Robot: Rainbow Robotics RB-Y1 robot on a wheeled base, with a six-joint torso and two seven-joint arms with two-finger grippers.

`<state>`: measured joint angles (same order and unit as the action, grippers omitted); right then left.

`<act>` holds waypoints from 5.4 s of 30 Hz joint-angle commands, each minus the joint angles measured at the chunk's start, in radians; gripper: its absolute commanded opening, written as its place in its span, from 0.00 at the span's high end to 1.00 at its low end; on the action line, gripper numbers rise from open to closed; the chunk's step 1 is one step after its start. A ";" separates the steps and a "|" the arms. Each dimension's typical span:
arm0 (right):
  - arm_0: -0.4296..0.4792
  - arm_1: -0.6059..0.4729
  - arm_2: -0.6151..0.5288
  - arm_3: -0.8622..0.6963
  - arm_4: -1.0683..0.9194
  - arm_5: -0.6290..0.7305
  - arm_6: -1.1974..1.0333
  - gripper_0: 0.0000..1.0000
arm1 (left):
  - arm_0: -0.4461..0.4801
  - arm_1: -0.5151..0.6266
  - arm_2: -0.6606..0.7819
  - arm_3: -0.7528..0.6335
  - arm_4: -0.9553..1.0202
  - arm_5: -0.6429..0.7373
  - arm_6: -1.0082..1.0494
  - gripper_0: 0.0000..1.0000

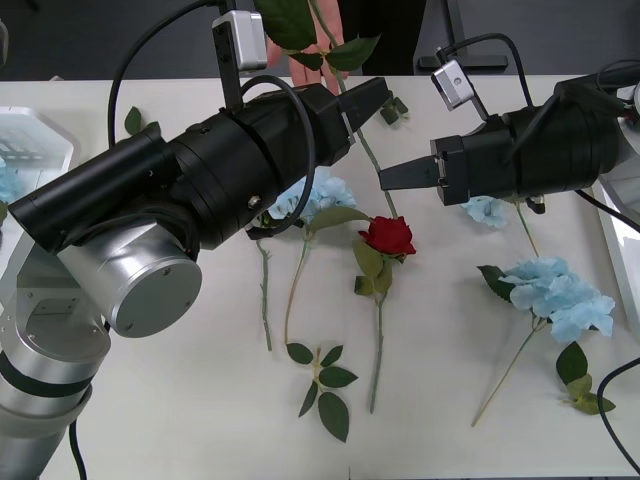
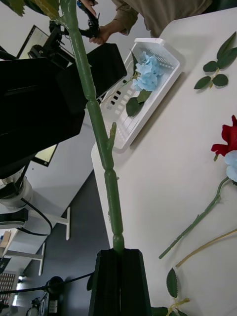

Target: Place the red flowers into the right box and the blue flowers into the left box. If a person shows an open palm, hand one flower to the person first, then continue sorting.

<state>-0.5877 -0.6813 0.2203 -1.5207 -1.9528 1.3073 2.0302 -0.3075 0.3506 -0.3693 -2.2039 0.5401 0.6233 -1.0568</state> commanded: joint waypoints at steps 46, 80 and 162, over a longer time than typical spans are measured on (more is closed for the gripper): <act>-0.465 0.092 0.004 0.393 0.229 -0.706 0.446 1.00 | -0.041 -0.001 -0.017 -0.013 -0.008 -0.017 -0.023 0.00; -0.463 0.078 0.007 0.393 0.259 -0.651 0.481 0.00 | -0.041 -0.001 -0.017 -0.013 -0.008 -0.017 -0.023 0.00; -0.189 -0.092 0.346 0.475 1.085 -0.240 -0.265 0.45 | -0.220 0.085 -0.117 0.609 -0.163 0.424 -0.275 0.00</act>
<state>-0.7333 -0.8035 0.5768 -1.0748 -0.8624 1.0769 1.7805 -0.4699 0.4674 -0.4617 -1.6214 0.3995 1.0725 -1.3040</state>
